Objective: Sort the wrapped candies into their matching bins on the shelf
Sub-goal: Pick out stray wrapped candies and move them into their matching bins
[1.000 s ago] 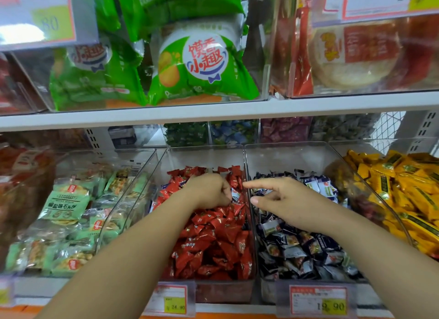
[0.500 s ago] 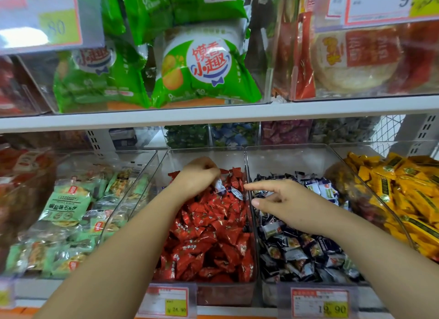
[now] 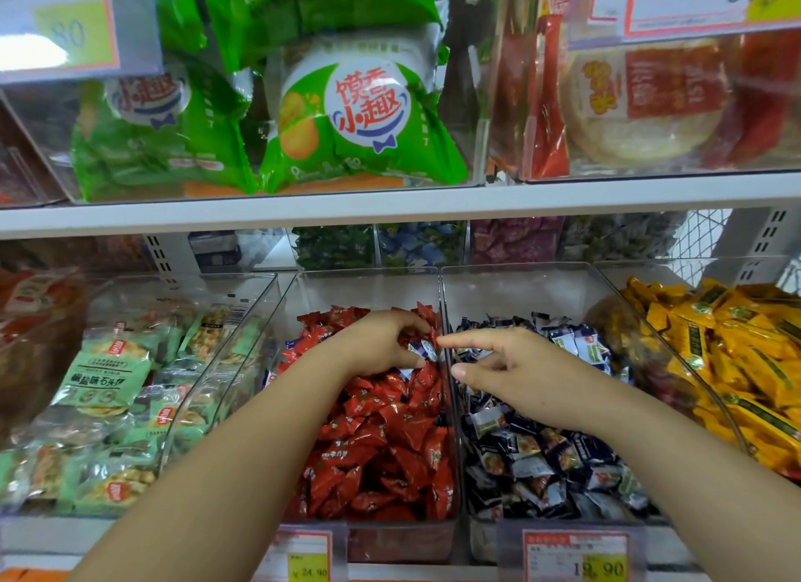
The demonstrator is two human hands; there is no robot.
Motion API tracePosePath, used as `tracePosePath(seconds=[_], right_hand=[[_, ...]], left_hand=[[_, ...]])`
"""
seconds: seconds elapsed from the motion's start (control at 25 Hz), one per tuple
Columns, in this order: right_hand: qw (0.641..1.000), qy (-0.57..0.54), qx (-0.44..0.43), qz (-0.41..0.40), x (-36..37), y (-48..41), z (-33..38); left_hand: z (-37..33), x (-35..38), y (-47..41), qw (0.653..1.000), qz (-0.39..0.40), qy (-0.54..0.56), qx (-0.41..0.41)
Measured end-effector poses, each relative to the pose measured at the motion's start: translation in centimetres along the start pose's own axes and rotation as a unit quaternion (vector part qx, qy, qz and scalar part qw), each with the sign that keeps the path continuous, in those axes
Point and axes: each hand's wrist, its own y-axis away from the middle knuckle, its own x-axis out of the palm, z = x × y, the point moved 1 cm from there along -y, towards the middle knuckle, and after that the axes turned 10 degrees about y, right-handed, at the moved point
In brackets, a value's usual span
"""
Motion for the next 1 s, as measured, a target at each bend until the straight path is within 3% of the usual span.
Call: tracePosePath(seconds=[0.44,0.76,1.0], right_hand=[[1.0,0.0,-0.013,-0.001,0.4,-0.7,-0.8],[1.0,-0.008,-0.018,-0.014,0.1,-0.4,-0.8],[0.991,-0.037,0.0,-0.128,-2.1,0.9,-2.2]], left_hand=[[-0.4,0.0,-0.6,0.991,0.086,0.1,-0.036],[-1.0,-0.8,2.2,0.99,-0.016,0.126,0.054],[-4.5,-2.2,4.8,0.967,-0.163,0.173,0.096]])
